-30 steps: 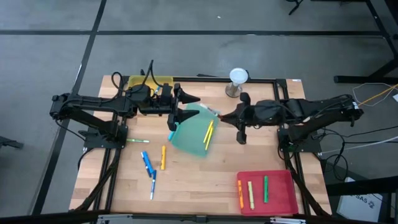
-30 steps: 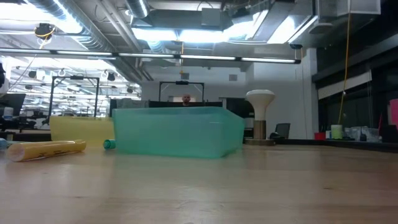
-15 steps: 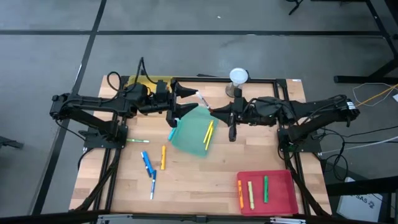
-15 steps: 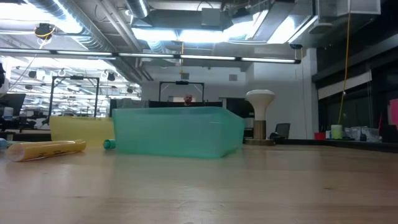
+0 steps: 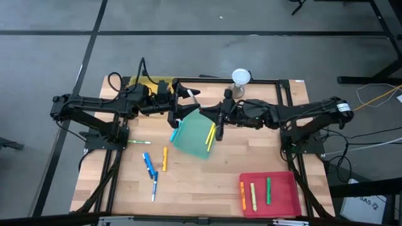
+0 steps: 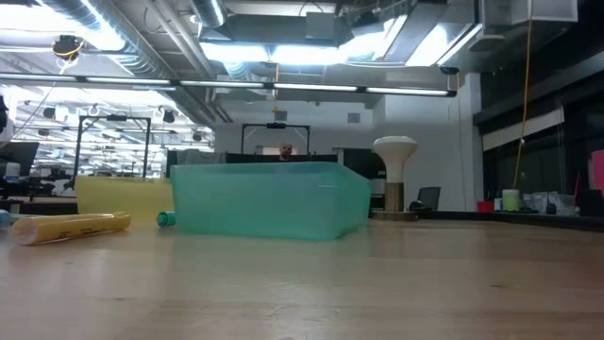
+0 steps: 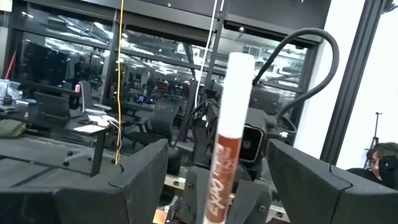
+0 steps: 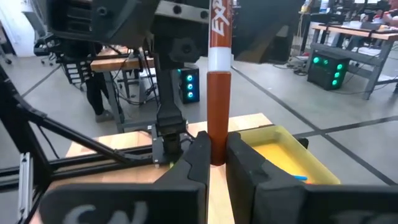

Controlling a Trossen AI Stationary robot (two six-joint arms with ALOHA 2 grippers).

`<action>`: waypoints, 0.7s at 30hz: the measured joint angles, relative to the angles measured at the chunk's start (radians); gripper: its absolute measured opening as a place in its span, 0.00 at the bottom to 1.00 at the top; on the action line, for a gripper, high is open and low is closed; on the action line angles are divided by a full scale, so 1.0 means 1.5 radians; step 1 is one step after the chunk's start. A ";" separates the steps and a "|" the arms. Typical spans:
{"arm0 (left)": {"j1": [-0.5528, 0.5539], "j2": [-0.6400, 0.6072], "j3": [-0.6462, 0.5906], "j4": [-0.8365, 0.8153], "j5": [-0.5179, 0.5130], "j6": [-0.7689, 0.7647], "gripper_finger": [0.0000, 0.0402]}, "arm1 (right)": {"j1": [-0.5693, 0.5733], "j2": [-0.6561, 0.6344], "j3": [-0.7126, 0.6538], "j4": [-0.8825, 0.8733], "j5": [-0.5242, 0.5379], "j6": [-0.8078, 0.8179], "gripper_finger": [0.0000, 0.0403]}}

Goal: Pick & Place Markers
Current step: Put the brown marker pen into the yellow bin

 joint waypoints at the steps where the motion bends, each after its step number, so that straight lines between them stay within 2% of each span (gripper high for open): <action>1: 0.000 0.000 0.000 0.000 0.001 0.000 0.66 | -0.001 0.002 0.000 0.004 0.000 0.000 0.07; 13: 0.000 0.000 0.000 0.018 0.001 -0.001 0.65 | -0.026 0.003 0.000 0.009 0.000 0.003 0.07; 21: 0.000 0.000 0.000 0.017 -0.001 -0.001 0.49 | -0.029 0.003 0.000 0.009 -0.005 0.005 0.07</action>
